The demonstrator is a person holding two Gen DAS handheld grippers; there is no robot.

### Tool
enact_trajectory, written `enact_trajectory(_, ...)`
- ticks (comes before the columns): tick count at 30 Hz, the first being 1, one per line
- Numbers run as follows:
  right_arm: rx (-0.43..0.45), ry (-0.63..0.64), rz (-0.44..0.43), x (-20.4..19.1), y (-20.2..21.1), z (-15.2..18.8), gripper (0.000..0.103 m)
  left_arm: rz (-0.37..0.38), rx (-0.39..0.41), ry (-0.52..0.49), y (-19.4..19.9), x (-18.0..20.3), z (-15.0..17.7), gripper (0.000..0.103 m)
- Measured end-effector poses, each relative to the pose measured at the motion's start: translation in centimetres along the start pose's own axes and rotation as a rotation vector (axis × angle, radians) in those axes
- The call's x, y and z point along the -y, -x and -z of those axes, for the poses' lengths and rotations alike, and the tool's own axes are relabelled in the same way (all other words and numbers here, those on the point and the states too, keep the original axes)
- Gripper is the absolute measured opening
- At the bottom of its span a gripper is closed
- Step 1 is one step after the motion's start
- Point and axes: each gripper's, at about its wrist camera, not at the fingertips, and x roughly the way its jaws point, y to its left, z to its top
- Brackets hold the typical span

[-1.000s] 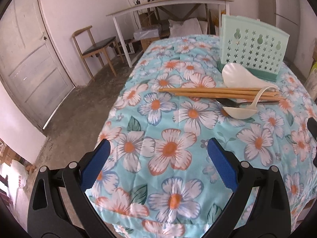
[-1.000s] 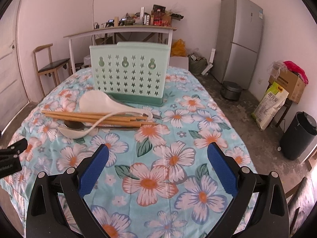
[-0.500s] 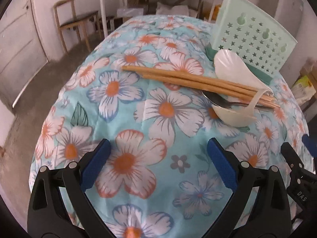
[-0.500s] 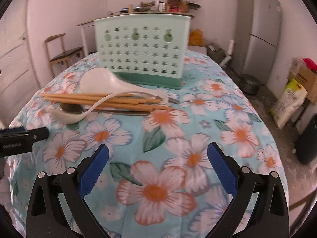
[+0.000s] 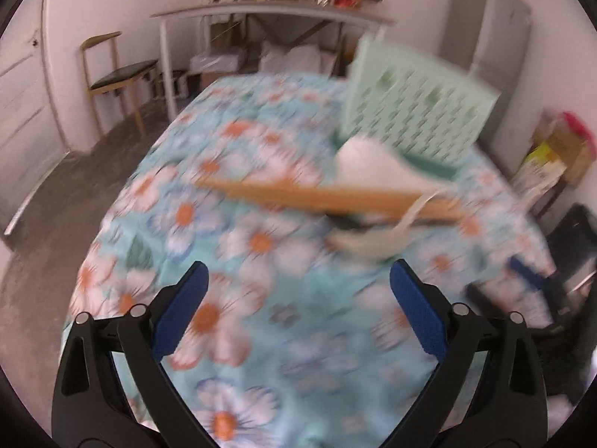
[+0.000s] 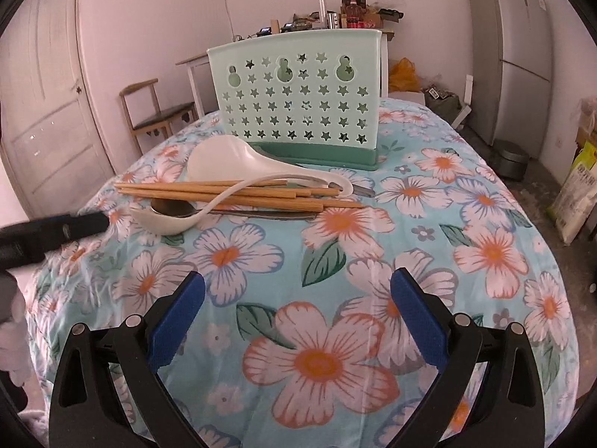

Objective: Organize utensils
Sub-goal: 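Reach the left tool to the white ladle and grasp its handle, then hold the white ladle in the left tool while the right tool approaches the metal spoon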

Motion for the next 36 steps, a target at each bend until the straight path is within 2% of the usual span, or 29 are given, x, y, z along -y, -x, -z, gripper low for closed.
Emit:
enact_trajectory(3,0.007,-0.005,-0.011,0.1,0.1,0.0,0.097,0.13,-0.031,0.076,-0.3,0.6,-1.5,0.068)
enact_trajectory(4,0.009,-0.007,-0.014,0.2,0.1,0.0,0.097,0.149,-0.048,0.103,-0.6,0.7,-1.8,0.065)
enact_trajectory(9,0.016,-0.02,-0.025,0.4,0.2,-0.1,0.097,0.201,-0.169,0.269,-3.3,-0.4,-2.9,0.043)
enact_trajectory(16,0.021,-0.033,-0.04,0.6,0.2,-0.1,0.097,0.296,-0.318,0.507,-7.1,-2.5,-1.5,0.029)
enact_trajectory(18,0.022,-0.033,-0.042,0.6,0.2,-0.1,0.097,0.306,-0.324,0.542,-7.6,-2.7,-1.1,0.022)
enact_trajectory(22,0.023,-0.031,-0.038,0.6,0.3,-0.1,0.097,0.271,-0.327,0.527,-7.8,-2.4,-0.9,0.005)
enact_trajectory(25,0.024,-0.035,-0.033,0.6,0.3,-0.1,0.097,0.273,-0.351,0.474,-7.1,-2.5,-1.1,0.005)
enact_trajectory(27,0.025,-0.039,-0.023,0.7,0.5,0.0,0.097,0.235,-0.376,0.399,-6.2,-2.8,-1.4,0.005)
enact_trajectory(30,0.03,-0.048,-0.014,0.8,0.8,0.1,0.097,0.235,-0.442,0.324,-5.2,-3.3,-1.4,0.005)
enact_trajectory(33,0.014,-0.051,-0.002,0.9,0.9,0.3,0.097,0.257,-0.48,0.322,-5.1,-4.5,-0.7,0.005)
enact_trajectory(36,-0.016,-0.041,0.024,0.8,0.9,0.6,0.097,0.316,-0.486,0.389,-5.1,-5.9,0.2,0.008)
